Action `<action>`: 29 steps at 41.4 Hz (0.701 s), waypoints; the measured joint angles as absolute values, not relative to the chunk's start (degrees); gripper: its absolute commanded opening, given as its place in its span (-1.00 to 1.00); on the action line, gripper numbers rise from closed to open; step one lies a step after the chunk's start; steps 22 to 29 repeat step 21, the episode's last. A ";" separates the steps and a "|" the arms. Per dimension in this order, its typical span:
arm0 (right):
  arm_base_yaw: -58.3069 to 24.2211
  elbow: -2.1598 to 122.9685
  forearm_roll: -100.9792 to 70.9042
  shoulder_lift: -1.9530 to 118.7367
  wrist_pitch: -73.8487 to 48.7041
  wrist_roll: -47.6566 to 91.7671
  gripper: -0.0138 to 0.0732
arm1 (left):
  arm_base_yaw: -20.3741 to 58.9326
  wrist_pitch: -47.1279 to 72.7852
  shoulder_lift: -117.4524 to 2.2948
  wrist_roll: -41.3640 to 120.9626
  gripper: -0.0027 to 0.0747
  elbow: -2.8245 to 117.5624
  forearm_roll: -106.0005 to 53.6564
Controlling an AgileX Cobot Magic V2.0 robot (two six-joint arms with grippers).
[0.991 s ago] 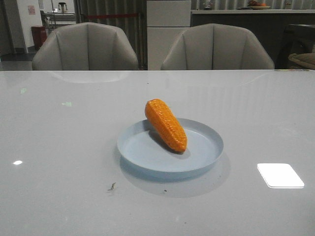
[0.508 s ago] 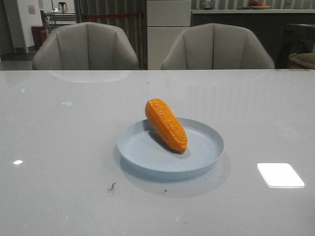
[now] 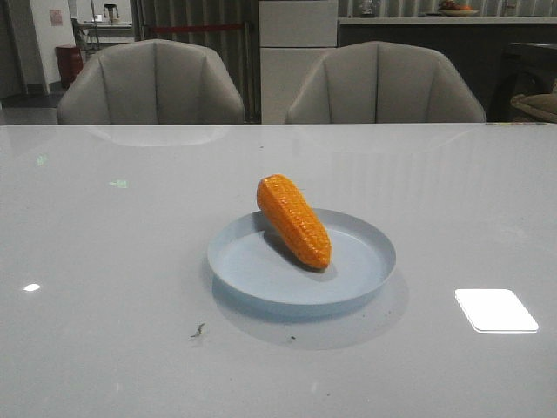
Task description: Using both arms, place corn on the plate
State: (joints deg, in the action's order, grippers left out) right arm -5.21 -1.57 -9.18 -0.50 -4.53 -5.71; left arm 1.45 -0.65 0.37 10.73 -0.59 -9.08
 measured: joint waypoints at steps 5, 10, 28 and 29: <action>-5.21 -1.57 -9.04 -0.50 -4.53 -6.08 -0.55 | 1.45 -0.65 0.37 10.73 -0.69 -0.59 -9.08; -5.21 -1.57 -8.97 -0.50 -4.53 -6.08 -0.55 | 1.45 -0.65 0.37 10.73 -0.69 -0.59 -9.08; -5.21 -1.57 -8.92 -0.50 -4.53 -6.16 -0.55 | 1.45 -0.65 0.37 10.73 -0.69 -0.59 -9.08; -5.21 -1.57 -8.92 -0.50 -4.53 -6.16 -0.55 | 1.45 -0.65 0.37 10.73 -0.69 -0.59 -9.08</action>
